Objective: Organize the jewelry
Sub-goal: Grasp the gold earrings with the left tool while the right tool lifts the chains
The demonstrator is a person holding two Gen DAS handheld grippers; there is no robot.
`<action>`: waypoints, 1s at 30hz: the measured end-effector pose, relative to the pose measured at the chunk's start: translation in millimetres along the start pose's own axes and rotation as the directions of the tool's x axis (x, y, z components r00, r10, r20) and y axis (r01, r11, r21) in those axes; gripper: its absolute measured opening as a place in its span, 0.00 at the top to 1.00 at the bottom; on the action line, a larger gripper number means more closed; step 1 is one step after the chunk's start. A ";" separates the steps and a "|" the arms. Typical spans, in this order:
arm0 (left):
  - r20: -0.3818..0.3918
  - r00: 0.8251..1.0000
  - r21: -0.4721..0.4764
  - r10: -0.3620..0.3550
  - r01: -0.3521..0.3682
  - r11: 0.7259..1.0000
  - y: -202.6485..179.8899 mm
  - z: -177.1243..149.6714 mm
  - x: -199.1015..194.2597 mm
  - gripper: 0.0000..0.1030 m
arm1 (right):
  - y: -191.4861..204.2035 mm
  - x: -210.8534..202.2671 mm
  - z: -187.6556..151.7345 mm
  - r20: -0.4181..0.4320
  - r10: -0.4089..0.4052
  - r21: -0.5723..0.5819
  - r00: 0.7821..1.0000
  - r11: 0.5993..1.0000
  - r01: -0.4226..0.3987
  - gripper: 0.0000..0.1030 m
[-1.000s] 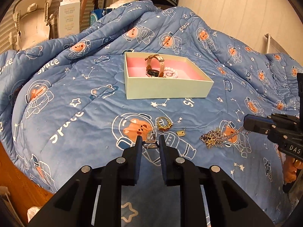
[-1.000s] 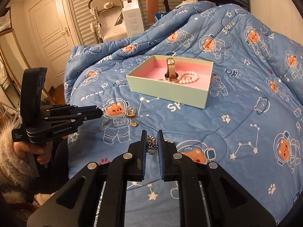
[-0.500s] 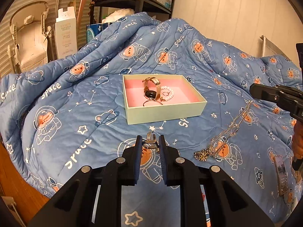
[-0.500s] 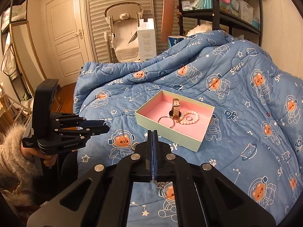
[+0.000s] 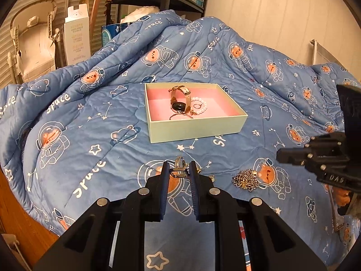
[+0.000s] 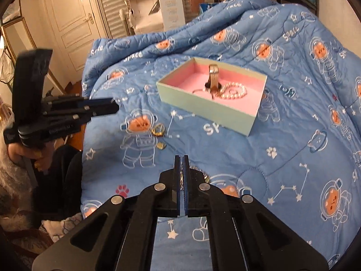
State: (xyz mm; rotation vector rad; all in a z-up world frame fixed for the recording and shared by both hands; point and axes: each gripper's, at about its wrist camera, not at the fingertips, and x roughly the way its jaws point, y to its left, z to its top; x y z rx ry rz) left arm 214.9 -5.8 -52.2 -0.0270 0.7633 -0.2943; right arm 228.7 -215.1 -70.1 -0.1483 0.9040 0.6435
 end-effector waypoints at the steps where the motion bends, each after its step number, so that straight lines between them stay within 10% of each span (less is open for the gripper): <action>1: -0.001 1.000 0.000 0.000 0.000 1.000 0.3 -0.2 0.3 0.83 | 0.6 8.8 -6.0 -0.037 0.013 0.002 0.999 1.000 -0.013 0.98; 10: -0.011 1.000 -0.004 -0.002 0.002 1.000 1.1 -3.0 3.4 0.83 | -5.7 42.6 -32.5 -0.130 -0.004 0.084 0.991 0.996 0.015 0.92; 13: -0.015 1.000 -0.007 -0.005 0.005 1.000 1.7 -4.3 4.9 0.83 | -7.2 40.0 -31.7 -0.116 -0.014 0.096 0.993 0.995 0.025 0.52; 30: -0.033 0.999 -0.034 -0.010 0.009 0.999 8.0 -9.3 9.0 0.83 | 20.3 64.6 -12.0 -0.072 -0.100 -0.207 0.992 0.975 0.083 0.88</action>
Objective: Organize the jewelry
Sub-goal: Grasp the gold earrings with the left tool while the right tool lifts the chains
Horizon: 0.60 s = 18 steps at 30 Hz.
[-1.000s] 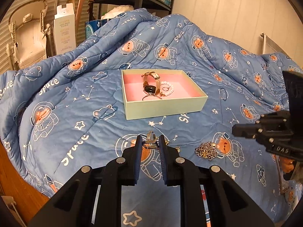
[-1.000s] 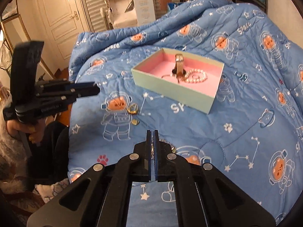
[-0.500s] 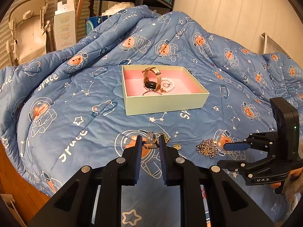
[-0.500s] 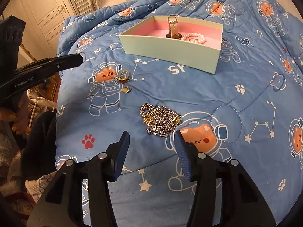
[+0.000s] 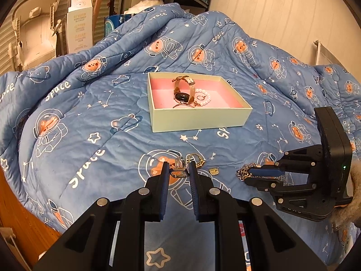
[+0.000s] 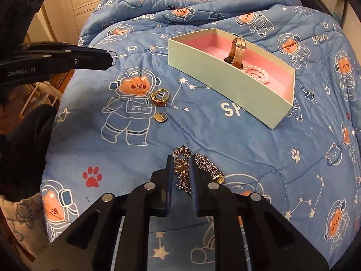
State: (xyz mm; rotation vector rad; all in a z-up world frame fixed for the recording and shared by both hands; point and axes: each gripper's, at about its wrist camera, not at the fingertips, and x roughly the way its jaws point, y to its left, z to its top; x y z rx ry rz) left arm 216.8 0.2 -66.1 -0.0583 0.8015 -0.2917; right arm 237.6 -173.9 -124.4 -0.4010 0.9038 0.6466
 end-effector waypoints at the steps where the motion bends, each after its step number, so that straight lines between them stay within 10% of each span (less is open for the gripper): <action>1: -0.002 1.000 -0.002 -0.002 0.002 1.000 0.3 -0.2 0.7 0.83 | -0.4 0.0 -0.1 0.001 0.001 -0.001 1.000 1.000 -0.001 0.88; 18: 0.028 0.999 0.044 -0.038 0.037 0.998 -15.0 23.2 -3.3 0.83 | -50.2 -42.4 30.9 0.144 0.242 0.292 0.960 0.916 -0.275 0.90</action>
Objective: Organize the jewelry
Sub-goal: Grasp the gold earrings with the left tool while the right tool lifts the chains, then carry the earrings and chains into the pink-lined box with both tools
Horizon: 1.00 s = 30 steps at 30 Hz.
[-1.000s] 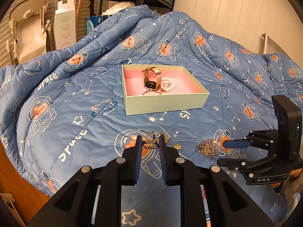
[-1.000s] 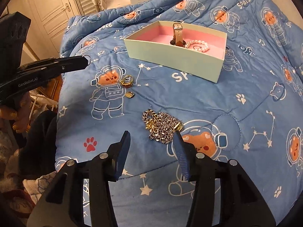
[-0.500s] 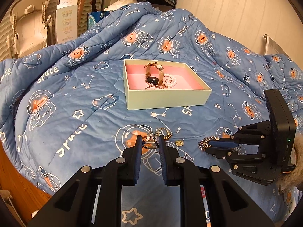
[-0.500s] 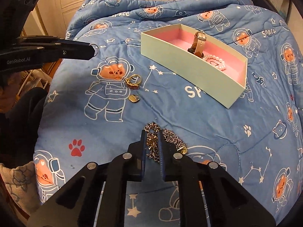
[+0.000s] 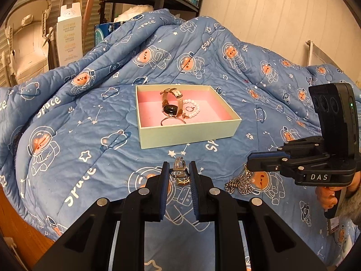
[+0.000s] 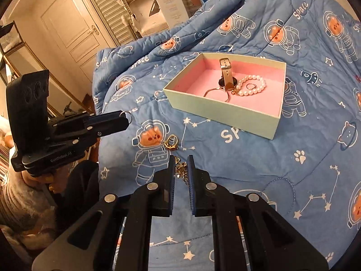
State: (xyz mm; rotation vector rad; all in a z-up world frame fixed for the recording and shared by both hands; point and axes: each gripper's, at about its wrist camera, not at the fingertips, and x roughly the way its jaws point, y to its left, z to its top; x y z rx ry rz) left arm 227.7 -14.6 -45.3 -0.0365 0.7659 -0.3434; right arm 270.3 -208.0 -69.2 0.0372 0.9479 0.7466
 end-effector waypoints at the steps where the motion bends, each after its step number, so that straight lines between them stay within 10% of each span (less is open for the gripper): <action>1: 0.001 1.000 0.006 0.000 0.000 1.000 -1.2 2.5 0.5 0.83 | 0.3 -1.6 3.1 0.004 0.006 0.000 1.000 1.000 -0.006 0.92; 13: 0.003 1.000 0.032 -0.003 0.003 0.999 -6.9 12.2 6.1 0.83 | 3.9 9.3 6.0 -0.034 -0.063 -0.102 0.997 0.993 0.059 0.90; 17: -0.007 1.000 0.026 -0.001 0.001 1.000 -4.9 7.5 8.6 0.83 | -1.1 26.3 -2.3 -0.052 -0.077 -0.106 0.996 0.992 0.071 0.56; 30: -0.022 1.000 -0.004 0.013 -0.013 1.000 6.6 -1.6 9.4 0.83 | 5.2 59.4 -14.1 -0.129 -0.169 -0.277 0.977 0.952 0.128 0.57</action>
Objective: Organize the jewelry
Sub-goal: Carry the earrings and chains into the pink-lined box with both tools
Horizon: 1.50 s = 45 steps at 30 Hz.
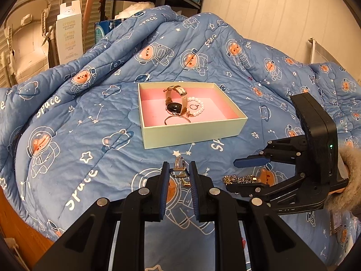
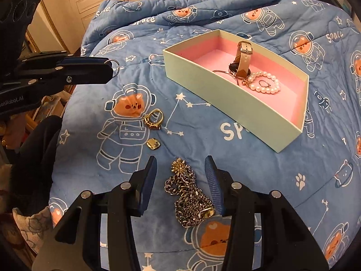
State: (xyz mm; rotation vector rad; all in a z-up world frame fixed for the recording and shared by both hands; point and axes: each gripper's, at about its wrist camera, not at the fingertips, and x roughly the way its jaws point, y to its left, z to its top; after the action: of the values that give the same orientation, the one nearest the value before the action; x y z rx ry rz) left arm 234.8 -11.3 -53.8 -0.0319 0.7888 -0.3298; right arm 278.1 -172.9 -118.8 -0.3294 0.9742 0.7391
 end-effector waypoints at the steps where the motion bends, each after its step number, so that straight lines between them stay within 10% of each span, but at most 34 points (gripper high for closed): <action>1: -0.001 1.000 -0.001 0.000 0.000 1.000 0.1 -0.4 0.2 0.83 | -1.4 -1.6 -2.4 -0.003 0.004 0.008 1.000 1.000 -0.004 0.57; 7: -0.010 1.000 -0.003 -0.007 0.007 1.000 -1.8 -3.5 3.3 0.83 | -5.0 2.5 -21.8 -0.078 -0.028 -0.032 0.997 0.999 0.025 0.58; 11: -0.011 1.000 -0.002 -0.009 0.009 1.000 -3.3 -4.1 3.3 0.83 | -4.4 -0.8 -27.7 -0.069 -0.025 -0.047 0.997 0.999 0.021 0.84; 26: 0.016 1.000 0.014 -0.011 0.011 1.000 -6.4 7.2 -7.9 0.83 | -18.6 -90.5 12.1 0.181 0.106 0.137 0.978 0.982 -0.132 0.86; 45: 0.071 0.996 0.036 -0.051 0.049 0.998 -9.2 54.8 -19.9 0.83 | -24.9 -128.0 57.4 0.288 0.059 0.107 0.956 0.990 -0.093 0.86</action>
State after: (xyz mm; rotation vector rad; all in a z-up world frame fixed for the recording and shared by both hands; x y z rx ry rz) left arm 257.6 -19.1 0.1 -0.0309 0.7118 -0.3880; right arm 287.0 -211.7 18.0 -0.0773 0.7571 0.7709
